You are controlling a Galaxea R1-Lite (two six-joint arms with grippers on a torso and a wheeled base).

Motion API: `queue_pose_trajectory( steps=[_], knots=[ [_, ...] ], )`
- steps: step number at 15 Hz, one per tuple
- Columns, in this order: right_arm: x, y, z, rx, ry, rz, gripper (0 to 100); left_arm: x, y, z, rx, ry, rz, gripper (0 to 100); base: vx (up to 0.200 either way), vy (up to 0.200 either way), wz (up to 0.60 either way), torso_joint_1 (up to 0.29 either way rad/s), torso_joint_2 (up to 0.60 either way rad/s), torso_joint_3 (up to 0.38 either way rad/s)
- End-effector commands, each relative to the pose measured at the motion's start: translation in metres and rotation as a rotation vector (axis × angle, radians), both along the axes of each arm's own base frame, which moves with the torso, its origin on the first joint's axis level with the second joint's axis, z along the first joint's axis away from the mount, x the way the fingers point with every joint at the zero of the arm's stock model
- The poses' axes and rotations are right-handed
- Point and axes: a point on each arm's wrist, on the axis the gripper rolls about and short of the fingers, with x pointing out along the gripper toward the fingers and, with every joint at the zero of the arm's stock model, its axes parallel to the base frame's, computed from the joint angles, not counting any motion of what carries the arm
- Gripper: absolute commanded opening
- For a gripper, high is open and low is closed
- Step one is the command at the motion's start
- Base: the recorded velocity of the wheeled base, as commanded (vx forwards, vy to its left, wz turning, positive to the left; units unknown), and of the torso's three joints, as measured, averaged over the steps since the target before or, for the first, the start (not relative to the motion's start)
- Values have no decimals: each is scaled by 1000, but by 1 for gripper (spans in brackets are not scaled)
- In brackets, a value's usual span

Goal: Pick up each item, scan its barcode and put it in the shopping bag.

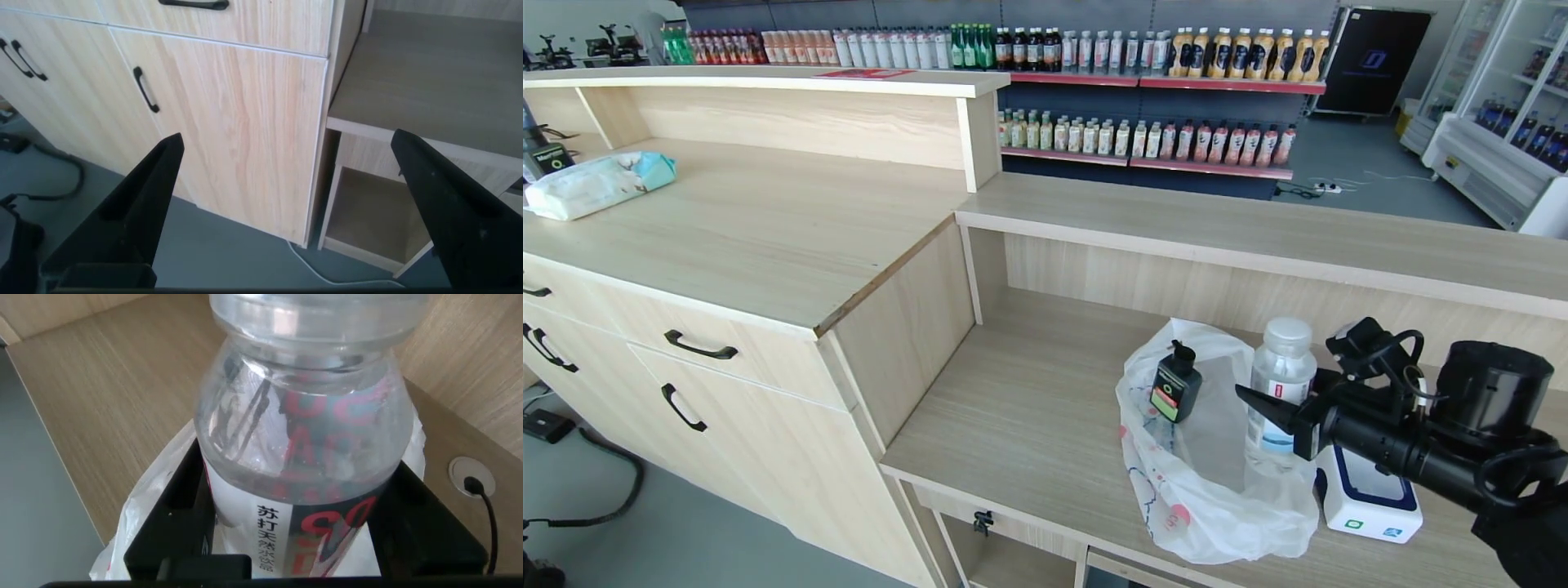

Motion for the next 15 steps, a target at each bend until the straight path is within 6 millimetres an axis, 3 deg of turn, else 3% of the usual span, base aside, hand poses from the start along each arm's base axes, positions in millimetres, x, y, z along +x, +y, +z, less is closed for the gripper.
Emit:
queue_pose_trajectory(
  steps=[1,15],
  knots=[
    [6,1,-15,-6,50,10,0,0,0,0,0,0,2,100,0,0,0,0,0,0],
    [18,12,-42,-14,39,77,0,0,0,0,0,0,2,100,0,0,0,0,0,0]
  ],
)
